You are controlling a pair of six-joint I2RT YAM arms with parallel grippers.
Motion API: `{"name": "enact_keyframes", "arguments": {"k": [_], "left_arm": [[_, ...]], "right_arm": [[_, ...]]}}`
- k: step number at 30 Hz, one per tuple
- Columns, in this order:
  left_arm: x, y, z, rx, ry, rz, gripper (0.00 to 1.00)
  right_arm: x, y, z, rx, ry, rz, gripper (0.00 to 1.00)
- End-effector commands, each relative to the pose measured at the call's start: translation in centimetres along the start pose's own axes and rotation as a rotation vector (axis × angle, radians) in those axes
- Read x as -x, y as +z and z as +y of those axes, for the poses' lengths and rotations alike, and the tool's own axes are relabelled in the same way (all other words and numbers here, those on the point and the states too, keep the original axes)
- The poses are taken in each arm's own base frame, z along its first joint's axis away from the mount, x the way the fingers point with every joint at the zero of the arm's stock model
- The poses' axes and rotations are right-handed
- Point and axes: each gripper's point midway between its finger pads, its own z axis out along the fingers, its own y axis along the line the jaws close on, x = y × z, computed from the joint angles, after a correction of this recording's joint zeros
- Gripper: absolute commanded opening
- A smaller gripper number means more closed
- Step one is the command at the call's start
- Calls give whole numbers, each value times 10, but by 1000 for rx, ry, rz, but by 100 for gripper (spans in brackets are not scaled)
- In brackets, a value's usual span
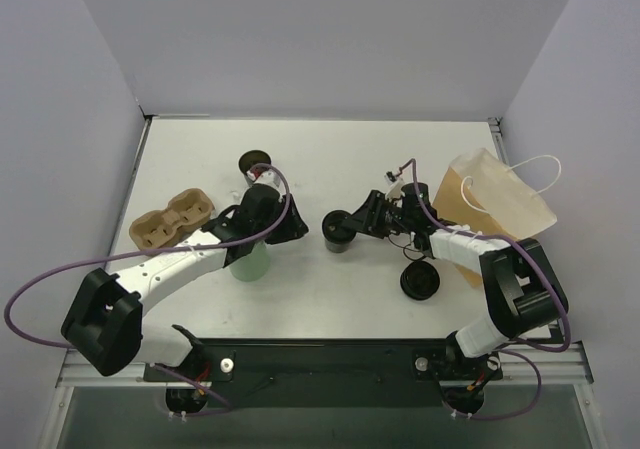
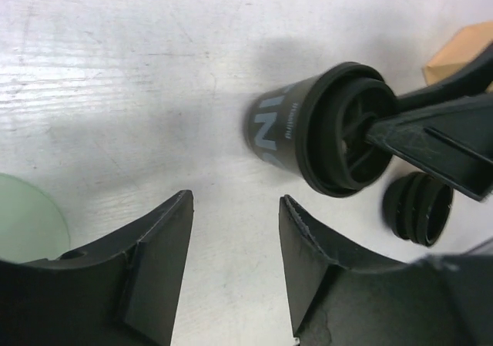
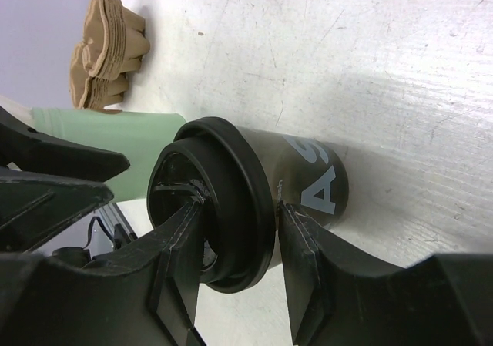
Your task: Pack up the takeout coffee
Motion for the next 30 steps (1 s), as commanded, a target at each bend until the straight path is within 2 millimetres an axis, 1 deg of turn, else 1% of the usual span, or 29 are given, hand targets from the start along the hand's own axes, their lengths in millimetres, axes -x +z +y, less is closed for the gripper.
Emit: {"name": "enact_keyframes", "arguments": {"k": [1, 2, 4, 5, 10, 11, 14, 17, 20, 21, 23, 24, 25, 30], "left_arm": [[-2, -10, -42, -225, 85, 77, 59], [-1, -9, -51, -272, 93, 78, 60], [-11, -4, -59, -326, 95, 123, 60], [-9, -2, -64, -348, 97, 116, 60], [-25, 20, -59, -335, 109, 185, 60], [-22, 22, -65, -367, 110, 170, 60], [-25, 27, -65, -380, 106, 172, 60], [-22, 25, -68, -398, 106, 157, 61], [-16, 16, -72, -410, 110, 138, 61], [-10, 11, -76, -416, 113, 118, 62], [-7, 9, -70, -375, 125, 112, 63], [-1, 9, -69, -355, 125, 91, 64], [1, 9, -68, -349, 123, 86, 64], [2, 12, -62, -328, 104, 76, 65]], "right_arm": [[-85, -19, -72, -317, 73, 273, 15], [-87, -18, -69, -315, 69, 280, 15], [-84, -17, -64, -303, 63, 272, 15], [-84, -16, -61, -299, 65, 272, 15], [-83, -14, -54, -277, 65, 278, 15], [-82, -14, -52, -271, 63, 277, 15], [-83, -14, -49, -263, 58, 279, 15], [-83, -14, -46, -258, 57, 274, 15], [-84, -16, -48, -267, 60, 272, 15], [-84, -15, -48, -268, 58, 273, 15], [-83, -15, -48, -269, 57, 272, 15], [-82, -15, -47, -269, 59, 272, 15], [-83, -15, -47, -267, 61, 273, 15], [-82, -15, -44, -258, 62, 271, 15]]}}
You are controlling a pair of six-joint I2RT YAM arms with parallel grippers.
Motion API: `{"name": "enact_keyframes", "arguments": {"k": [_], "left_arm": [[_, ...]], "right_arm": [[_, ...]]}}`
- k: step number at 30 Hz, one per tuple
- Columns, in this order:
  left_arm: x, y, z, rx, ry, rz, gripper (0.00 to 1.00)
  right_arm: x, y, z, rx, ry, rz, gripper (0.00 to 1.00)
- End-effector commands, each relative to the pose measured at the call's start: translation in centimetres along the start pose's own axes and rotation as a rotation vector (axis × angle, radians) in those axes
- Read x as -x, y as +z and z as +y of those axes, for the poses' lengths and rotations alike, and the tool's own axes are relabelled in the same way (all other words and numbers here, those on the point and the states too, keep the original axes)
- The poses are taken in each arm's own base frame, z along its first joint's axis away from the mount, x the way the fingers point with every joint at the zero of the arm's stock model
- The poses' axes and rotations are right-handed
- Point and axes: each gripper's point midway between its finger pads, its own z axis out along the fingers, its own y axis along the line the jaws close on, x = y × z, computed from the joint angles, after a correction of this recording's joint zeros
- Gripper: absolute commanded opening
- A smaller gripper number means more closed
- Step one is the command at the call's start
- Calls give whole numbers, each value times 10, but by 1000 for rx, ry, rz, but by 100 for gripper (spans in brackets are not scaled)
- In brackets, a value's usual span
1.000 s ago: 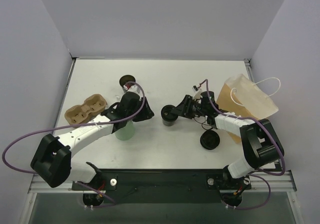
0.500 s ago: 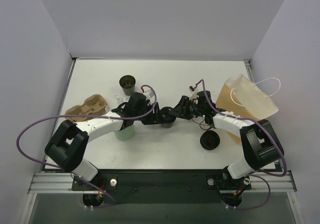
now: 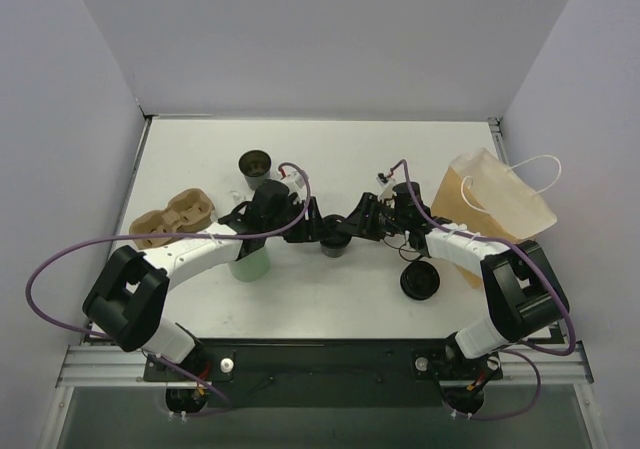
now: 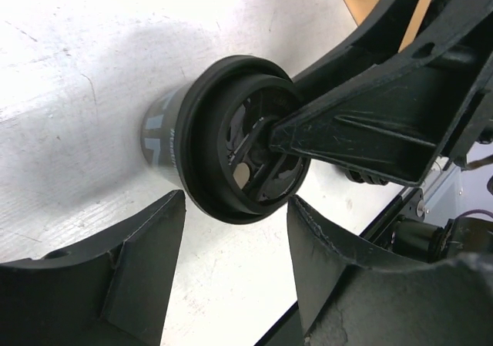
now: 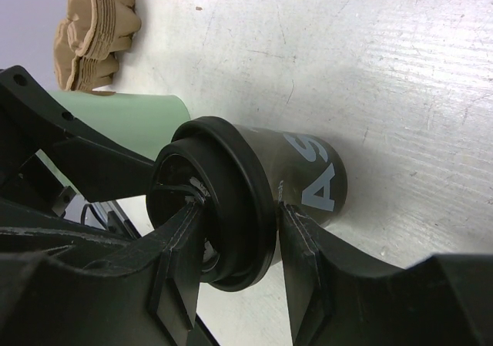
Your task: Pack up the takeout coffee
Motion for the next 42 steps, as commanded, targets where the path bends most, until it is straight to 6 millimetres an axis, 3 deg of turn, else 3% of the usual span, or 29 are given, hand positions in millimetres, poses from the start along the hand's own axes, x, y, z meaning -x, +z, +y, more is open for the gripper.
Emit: {"name": "enact_keyframes", "arguments": {"k": [1, 6, 14, 19, 25, 31, 40, 42], "left_arm": [[29, -8, -13, -17, 16, -100, 65], [28, 0, -3, 17, 5, -102, 65], [9, 18, 7, 2, -16, -49, 60], [1, 22, 18, 35, -18, -31, 50], [-13, 23, 44, 136, -4, 7, 46], [-23, 27, 54, 164, 6, 39, 45], [-34, 31, 63, 199, 32, 91, 45], [-33, 30, 62, 200, 42, 95, 45]], "right_arm": [[-72, -12, -56, -220, 91, 214, 15], [-73, -13, -53, -203, 109, 203, 15], [-72, -10, -49, -177, 127, 179, 15], [-69, -10, -45, -158, 136, 170, 19], [-49, -22, -34, -134, 144, 109, 37], [-25, -38, -29, -117, 140, 72, 46], [-8, -51, -27, -115, 131, 47, 52], [-4, -52, -29, -121, 129, 37, 48]]}}
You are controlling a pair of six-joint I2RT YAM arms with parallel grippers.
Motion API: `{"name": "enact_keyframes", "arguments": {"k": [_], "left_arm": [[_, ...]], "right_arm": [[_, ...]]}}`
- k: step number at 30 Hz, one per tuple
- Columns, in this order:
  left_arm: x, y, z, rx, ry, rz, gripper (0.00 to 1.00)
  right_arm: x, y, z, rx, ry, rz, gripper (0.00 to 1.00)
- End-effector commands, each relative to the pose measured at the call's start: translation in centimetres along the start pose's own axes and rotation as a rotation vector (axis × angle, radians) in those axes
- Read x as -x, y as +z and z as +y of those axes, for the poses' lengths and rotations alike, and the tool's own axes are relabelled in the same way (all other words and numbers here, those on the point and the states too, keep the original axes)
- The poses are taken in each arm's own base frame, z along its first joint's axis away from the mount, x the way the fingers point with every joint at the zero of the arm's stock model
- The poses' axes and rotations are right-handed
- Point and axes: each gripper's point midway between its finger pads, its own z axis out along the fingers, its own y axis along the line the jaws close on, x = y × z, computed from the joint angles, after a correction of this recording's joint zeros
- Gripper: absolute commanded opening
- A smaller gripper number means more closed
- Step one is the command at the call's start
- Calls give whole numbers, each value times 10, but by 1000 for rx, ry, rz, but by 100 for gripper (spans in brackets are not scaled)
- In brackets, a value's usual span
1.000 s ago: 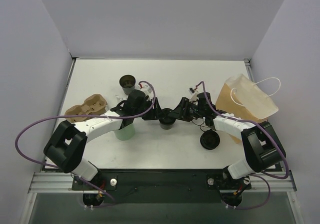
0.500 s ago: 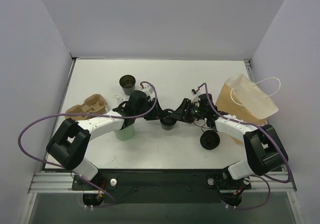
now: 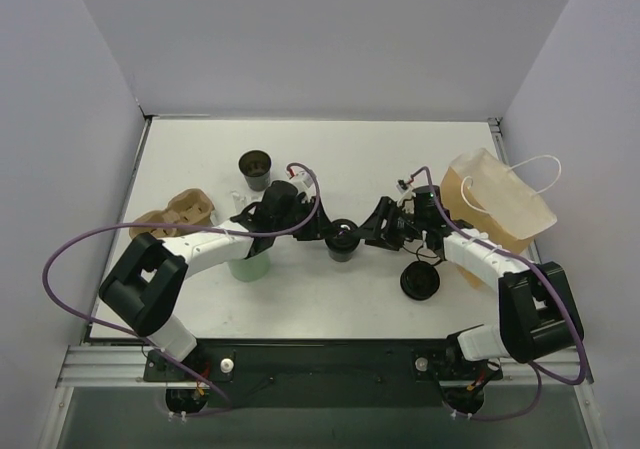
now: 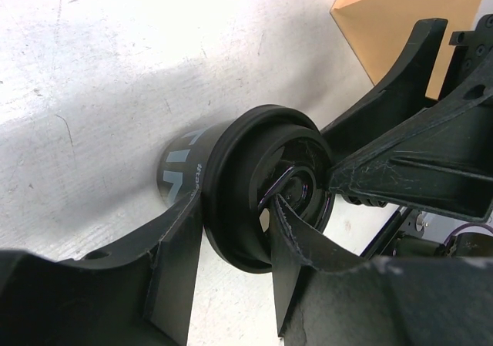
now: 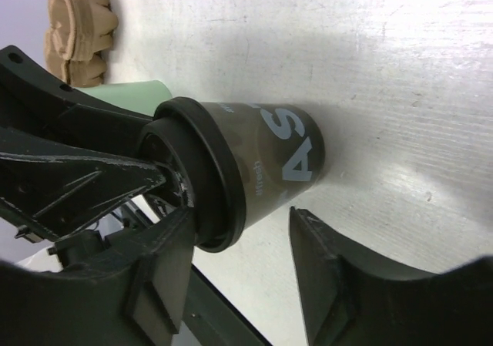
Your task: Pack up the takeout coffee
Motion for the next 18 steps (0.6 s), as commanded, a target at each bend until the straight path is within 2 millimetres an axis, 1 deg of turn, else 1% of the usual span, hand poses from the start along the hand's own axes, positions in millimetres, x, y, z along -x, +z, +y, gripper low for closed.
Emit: {"name": "enact_keyframes", "arguments": {"k": [1, 3, 6, 11, 12, 13, 18], "left_arm": [[-36, 0, 60, 219, 47, 126, 45], [-37, 0, 62, 224, 57, 136, 45], [-39, 2, 63, 220, 79, 157, 45], [-38, 4, 63, 215, 103, 176, 45], [-42, 4, 68, 230, 101, 195, 45], [-43, 5, 69, 230, 109, 203, 45], [-43, 6, 68, 224, 117, 204, 45]], "right_arm": [[4, -10, -7, -52, -10, 1, 45], [12, -12, -4, -51, -26, -12, 36], [23, -13, -4, -67, -36, -31, 30], [32, -13, -5, -73, -42, -37, 29], [33, -13, -6, -72, -43, -38, 29], [33, -13, -6, -71, -47, -39, 29], [34, -10, 2, -25, -65, -17, 29]]}}
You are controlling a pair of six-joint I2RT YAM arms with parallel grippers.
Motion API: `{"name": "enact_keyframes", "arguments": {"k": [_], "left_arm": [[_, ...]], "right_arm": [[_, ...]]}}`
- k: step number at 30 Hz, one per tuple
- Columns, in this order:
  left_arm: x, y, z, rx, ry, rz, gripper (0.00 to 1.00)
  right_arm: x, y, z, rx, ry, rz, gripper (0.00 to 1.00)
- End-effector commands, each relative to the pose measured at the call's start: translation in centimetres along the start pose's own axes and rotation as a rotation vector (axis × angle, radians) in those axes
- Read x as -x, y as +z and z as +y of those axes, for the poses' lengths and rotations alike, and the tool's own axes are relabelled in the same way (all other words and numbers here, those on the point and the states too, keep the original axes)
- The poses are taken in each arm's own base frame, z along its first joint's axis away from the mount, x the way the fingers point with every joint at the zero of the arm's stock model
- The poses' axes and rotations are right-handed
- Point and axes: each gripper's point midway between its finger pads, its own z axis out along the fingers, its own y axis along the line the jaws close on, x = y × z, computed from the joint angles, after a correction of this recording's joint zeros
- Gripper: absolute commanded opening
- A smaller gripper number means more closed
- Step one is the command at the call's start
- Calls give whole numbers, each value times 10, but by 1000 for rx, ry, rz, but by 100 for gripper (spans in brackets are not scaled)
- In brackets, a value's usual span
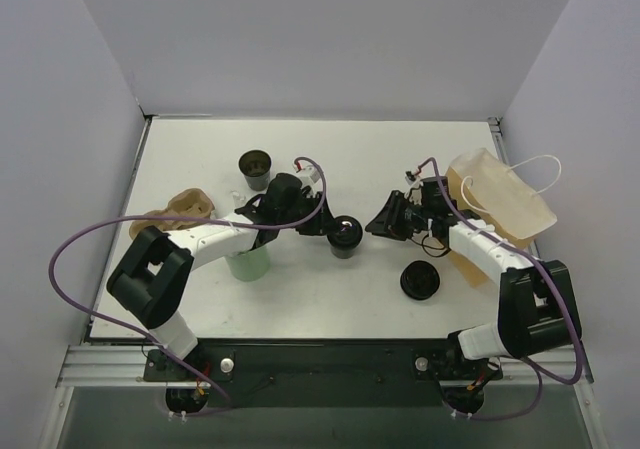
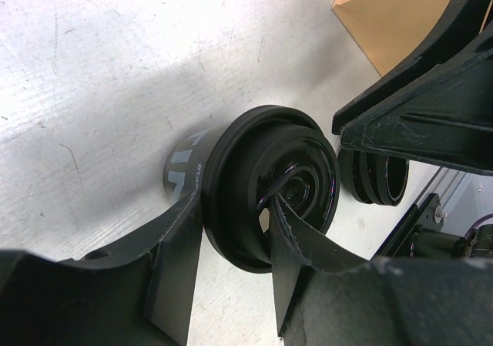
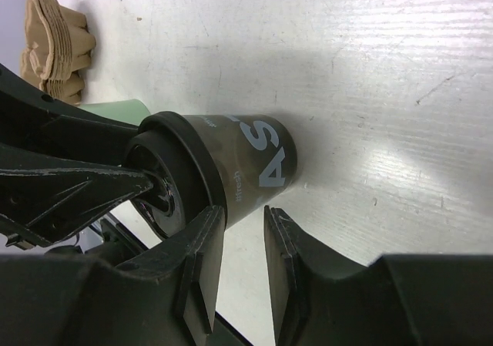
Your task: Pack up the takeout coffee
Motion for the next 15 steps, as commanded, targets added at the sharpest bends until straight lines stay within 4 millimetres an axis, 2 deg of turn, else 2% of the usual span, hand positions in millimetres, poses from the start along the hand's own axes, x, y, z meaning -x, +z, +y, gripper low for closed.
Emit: {"name": "enact_keyframes", "arguments": {"k": [1, 7, 15], "left_arm": [[-55, -1, 66, 221, 37, 178, 45], [-56, 1, 66, 218, 39, 187, 45], [-59, 2, 67, 213, 30, 191, 45]], "right_arm": [[12, 1, 15, 50, -38, 5, 29], [17, 2, 18, 60, -47, 3, 29], [11, 17, 14, 86, -18, 47, 28]]}}
